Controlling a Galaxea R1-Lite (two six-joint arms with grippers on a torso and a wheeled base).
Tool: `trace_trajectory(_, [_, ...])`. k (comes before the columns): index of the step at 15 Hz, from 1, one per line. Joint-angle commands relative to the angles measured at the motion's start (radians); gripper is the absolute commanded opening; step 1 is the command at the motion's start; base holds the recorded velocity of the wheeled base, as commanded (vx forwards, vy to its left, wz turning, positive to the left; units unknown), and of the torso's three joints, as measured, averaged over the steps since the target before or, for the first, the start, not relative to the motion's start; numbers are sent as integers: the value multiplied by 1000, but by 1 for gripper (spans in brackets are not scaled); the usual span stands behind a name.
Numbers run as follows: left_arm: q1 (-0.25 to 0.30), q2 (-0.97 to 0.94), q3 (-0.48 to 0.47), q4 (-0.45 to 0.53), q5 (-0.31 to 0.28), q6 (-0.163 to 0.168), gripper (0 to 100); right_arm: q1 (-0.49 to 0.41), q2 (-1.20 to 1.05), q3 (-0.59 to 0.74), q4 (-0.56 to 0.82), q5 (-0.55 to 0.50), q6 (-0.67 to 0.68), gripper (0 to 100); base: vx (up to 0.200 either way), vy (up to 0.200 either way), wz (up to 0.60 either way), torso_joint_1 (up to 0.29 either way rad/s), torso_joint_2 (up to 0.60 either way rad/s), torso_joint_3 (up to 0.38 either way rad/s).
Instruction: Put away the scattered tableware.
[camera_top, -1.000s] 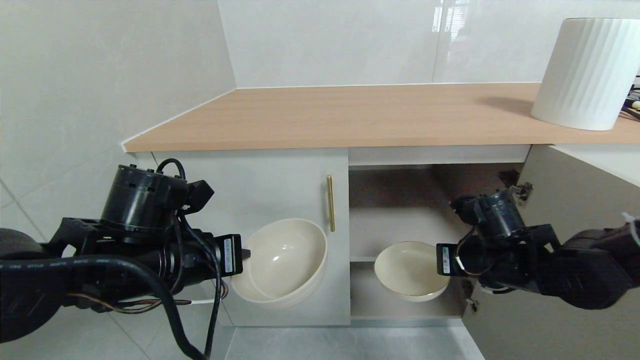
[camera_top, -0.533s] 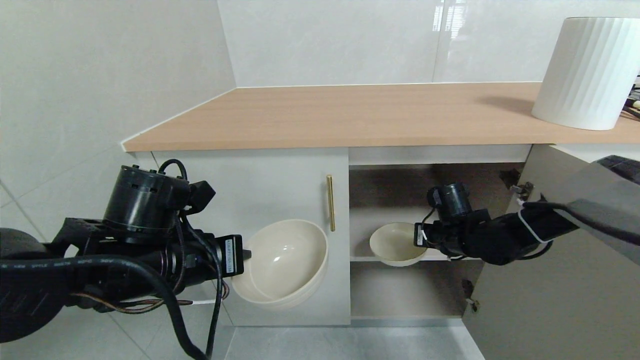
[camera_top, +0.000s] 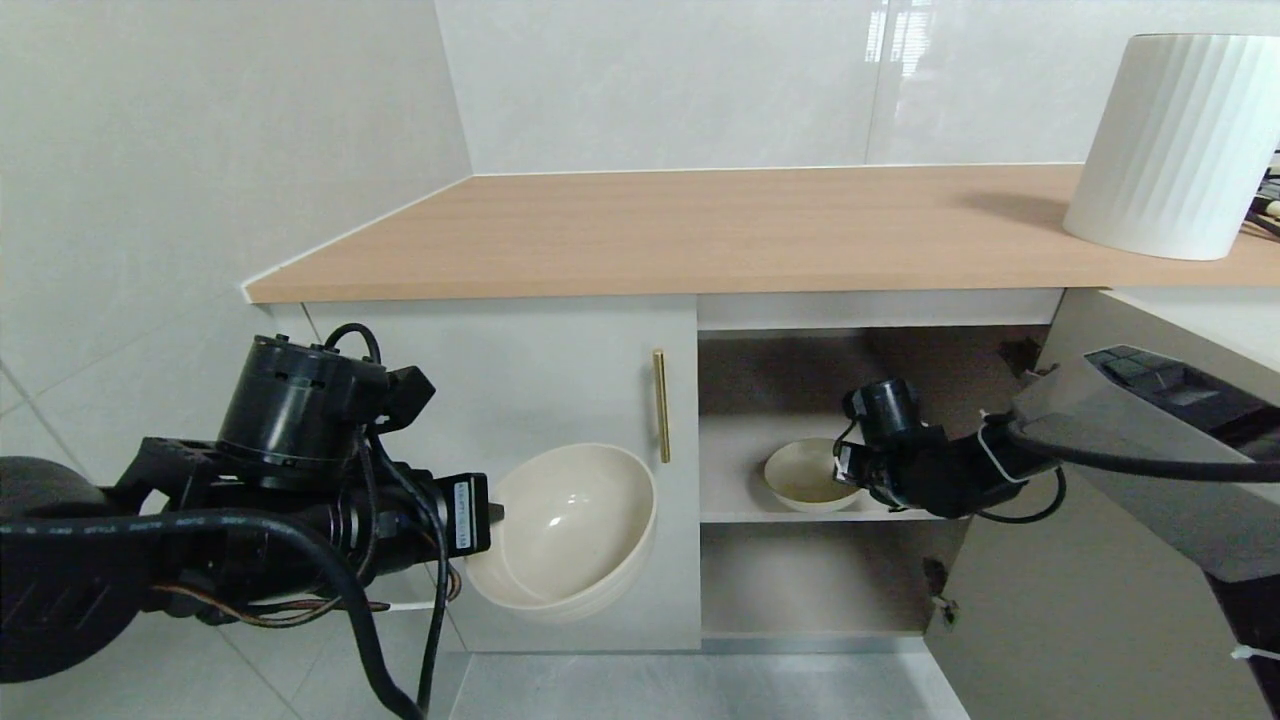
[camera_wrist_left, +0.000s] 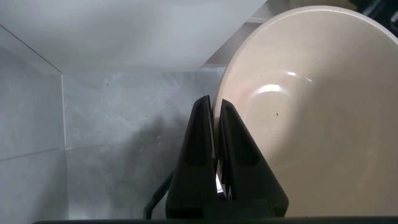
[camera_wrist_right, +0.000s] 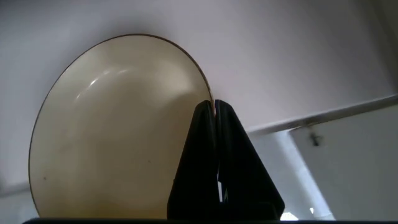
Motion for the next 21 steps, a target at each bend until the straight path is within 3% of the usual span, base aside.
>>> trace_trajectory(1, [0,2,0,0,1,-1,0,-11,58,-41,1,-20,1,0,0,0,0,0,0,0])
trace_trajectory(6, [-1,4,0,0,1,-1,0,-34,130,-135,6,-82,-4,0,0,0,0,0,0,0])
trace_trajectory(17, [-3,10,0,0,2,-1,0,-36,166,-212,32,-106,-6,0,0,0,0,0,0,0])
trace_trajectory(18, [-1,10,0,0,2,-1,0,-36,166,-212,29,-106,-4,100,0,0,0,0,0,0])
trace_trajectory(21, [-1,10,0,0,2,-1,0,-37,165,-227,26,-106,4,100,0,0,0,0,0,0])
